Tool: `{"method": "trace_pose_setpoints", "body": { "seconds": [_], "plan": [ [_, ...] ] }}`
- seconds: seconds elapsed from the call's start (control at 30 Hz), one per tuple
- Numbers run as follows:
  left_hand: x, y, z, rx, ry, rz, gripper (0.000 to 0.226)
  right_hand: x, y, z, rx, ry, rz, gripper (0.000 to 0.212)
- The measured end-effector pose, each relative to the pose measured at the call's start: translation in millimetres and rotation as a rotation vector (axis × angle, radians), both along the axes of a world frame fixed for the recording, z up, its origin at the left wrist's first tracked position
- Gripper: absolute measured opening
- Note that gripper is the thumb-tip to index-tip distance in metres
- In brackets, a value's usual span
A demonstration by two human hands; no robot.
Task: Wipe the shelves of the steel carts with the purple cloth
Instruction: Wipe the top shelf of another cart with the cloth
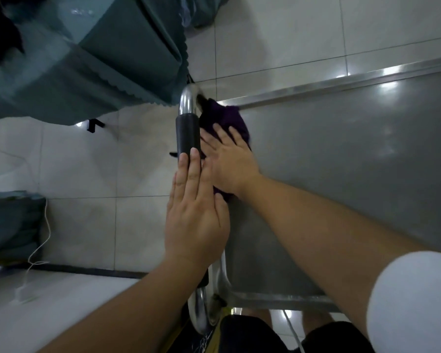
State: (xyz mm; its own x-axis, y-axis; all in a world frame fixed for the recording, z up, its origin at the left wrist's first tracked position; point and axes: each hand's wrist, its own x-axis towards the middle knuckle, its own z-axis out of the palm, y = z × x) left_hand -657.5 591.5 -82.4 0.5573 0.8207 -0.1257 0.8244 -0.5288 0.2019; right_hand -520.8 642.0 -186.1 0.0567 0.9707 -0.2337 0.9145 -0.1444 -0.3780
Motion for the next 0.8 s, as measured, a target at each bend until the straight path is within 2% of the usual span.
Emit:
{"method": "trace_pose_setpoints", "body": {
  "seconds": [0.1,0.17,0.27,0.53,0.67,0.8],
  "plan": [
    [2.3,-1.4,1.6,-0.005,-0.001,0.017,0.064,-7.2,-41.9,0.6,-0.004,0.029,0.138,0.074],
    [3.6,-2.0,2.0,-0.007,-0.011,0.031,0.064,-11.1,-77.1,-2.6,0.004,0.026,0.158,0.07],
    [4.3,-1.2,0.8,-0.002,-0.012,0.041,0.063,-11.7,-133.8,-9.2,0.025,-0.016,0.085,0.063],
    [5.7,3.0,-3.2,0.05,-0.029,0.046,0.061,9.4,-280.6,-16.0,0.061,-0.034,-0.013,0.063],
    [5.2,0.7,-4.1,0.078,-0.011,0.035,0.062,41.8,-317.7,-16.0,0.017,-0.071,-0.017,0.063],
    [3.6,0.7,-2.6,0.088,-0.002,0.009,0.062,74.1,-340.9,-13.9,-0.034,-0.103,-0.184,0.064]
  ]
}}
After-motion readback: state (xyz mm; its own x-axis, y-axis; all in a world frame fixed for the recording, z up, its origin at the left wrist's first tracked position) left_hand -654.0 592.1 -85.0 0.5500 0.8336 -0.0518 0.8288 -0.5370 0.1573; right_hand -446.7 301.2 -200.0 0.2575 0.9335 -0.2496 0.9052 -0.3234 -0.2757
